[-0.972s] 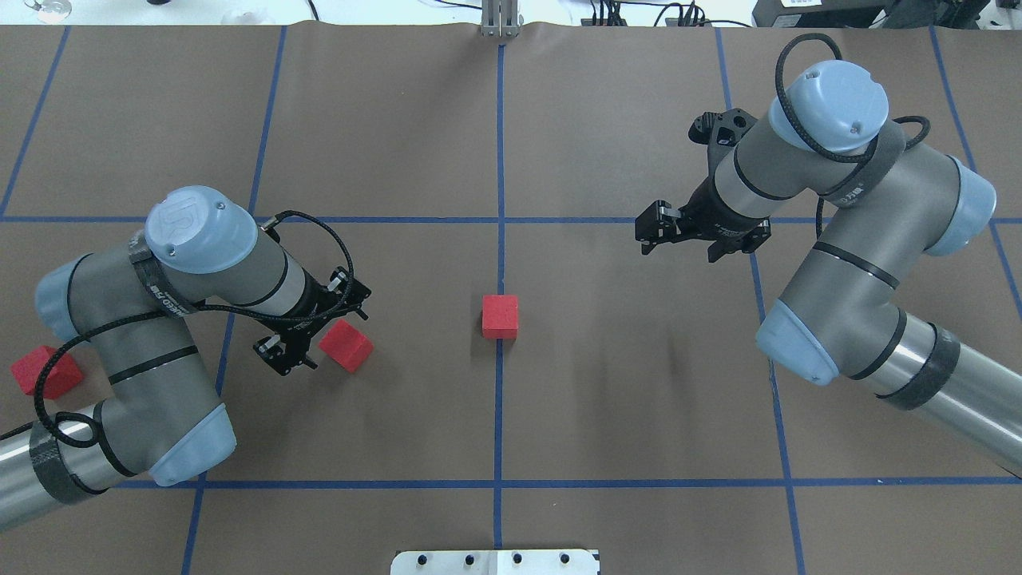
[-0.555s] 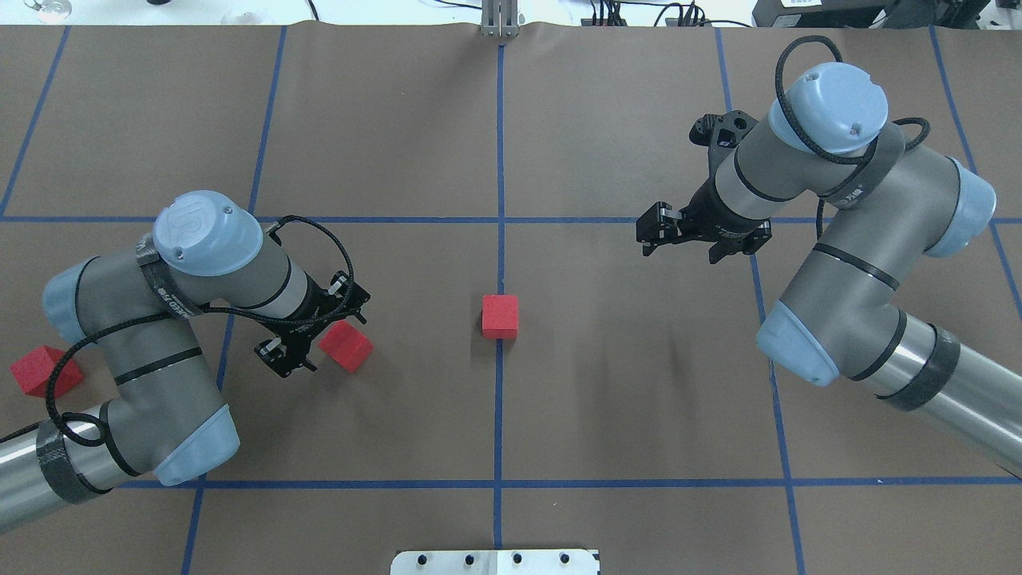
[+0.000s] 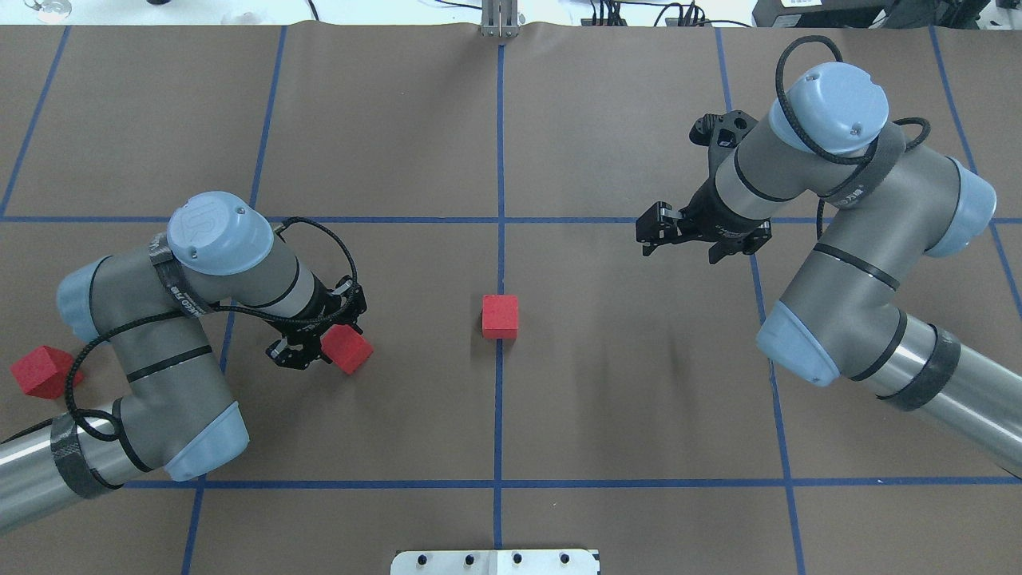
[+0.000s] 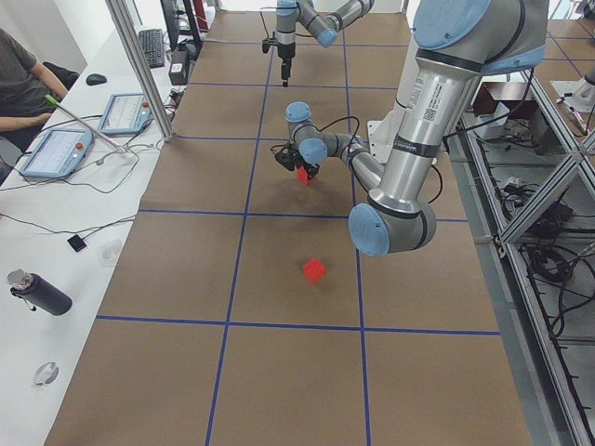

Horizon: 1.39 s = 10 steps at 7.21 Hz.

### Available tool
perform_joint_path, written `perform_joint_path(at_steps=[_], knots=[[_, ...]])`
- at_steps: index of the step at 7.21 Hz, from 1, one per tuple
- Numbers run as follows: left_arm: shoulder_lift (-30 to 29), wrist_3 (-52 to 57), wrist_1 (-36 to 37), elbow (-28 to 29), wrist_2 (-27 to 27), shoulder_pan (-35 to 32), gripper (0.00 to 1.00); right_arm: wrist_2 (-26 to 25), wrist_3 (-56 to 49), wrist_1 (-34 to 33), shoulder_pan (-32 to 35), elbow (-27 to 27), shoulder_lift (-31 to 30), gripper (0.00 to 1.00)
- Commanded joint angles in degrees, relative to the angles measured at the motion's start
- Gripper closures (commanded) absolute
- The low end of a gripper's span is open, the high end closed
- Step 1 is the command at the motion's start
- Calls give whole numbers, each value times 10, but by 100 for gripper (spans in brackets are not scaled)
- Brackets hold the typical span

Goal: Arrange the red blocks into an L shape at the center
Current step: 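Carry the held cube with the left gripper beside the center cube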

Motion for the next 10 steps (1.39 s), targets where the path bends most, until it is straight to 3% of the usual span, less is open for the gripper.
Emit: perform_joint_path(at_steps=[1,2,4,5,8,10], knots=[[-27,26,4,-7,2,-5,100,0,1,0,1,1,0,0],[-61,131,15,-5,2,-11,100,0,1,0,2,1,1,0],[-148,430,150,17,-1,-18,100,-1,1,-1,3,10,-6,0],[-199,503,190,52,0,-22,100,-1,1,0,4,14,-9,0],[-294,593,164,194,0,-29,100,-4,-3,0,5,16,-14,0],[-328,588,116,261,5,-30,100,-15,-3,-1,4,16,-17,0]])
